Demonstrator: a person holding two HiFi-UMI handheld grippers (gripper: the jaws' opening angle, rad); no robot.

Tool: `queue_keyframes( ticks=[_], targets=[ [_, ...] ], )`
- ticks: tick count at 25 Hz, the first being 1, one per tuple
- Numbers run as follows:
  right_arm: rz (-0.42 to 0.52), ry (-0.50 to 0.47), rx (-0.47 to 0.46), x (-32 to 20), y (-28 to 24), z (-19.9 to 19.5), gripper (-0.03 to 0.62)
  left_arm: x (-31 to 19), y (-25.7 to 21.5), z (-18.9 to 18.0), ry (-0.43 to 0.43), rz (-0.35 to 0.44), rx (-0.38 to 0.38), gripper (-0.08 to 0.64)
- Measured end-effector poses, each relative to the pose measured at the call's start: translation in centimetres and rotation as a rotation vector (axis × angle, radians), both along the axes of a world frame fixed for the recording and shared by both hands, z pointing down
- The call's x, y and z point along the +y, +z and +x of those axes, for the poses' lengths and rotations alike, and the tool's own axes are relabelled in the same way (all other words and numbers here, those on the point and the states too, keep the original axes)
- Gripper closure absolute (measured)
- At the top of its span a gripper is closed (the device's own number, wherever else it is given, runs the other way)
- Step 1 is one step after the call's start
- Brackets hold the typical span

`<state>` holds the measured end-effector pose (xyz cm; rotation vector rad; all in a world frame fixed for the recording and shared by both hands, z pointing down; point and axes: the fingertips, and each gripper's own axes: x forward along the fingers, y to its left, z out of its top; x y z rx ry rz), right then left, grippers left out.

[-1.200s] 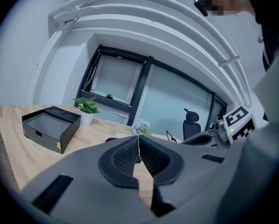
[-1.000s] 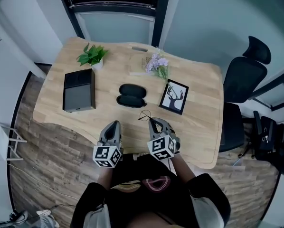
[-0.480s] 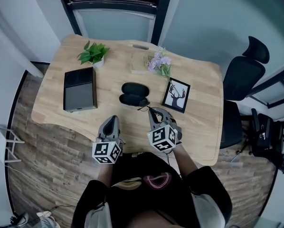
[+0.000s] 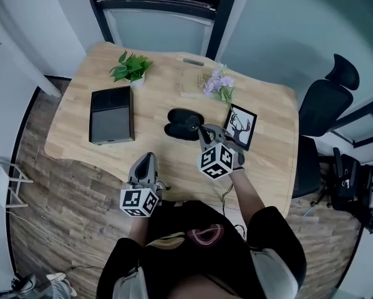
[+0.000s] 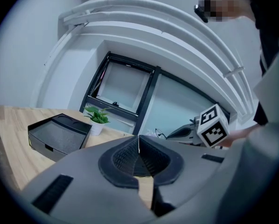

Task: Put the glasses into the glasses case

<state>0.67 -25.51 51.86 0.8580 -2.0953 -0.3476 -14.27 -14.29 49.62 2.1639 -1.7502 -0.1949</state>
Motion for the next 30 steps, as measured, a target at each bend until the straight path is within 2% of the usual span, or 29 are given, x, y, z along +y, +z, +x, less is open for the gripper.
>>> queue_keyframes(
  ticks=[2,11,16,26,30],
  targets=[
    [-0.001,-0.004,0.02,-1.0,0.2,-0.3,0.578,0.3,-0.3,-0.5,-0.006,0.019,0.02,0.541],
    [-0.012,-0.051,0.115,-4.0,2.8,-2.4,0.578,0.7,0.0,-3.0,-0.052,0.009,-0.018,0.541],
    [-0.025,-0.071,0.141,-4.8,3.7,-3.6,0.578,0.4,0.3,-4.1,-0.084,0.002,-0.01,0.541],
    [-0.071,-0.092,0.184,-6.4,6.3,-4.2,0.578,-1.3,0.1,-3.7,-0.049,0.016,-0.017,0.541],
    [-0.093,-0.094,0.193,-6.6,7.5,-4.1,0.578,-1.5,0.2,-3.8,-0.047,0.014,0.009,0.541]
  ],
)
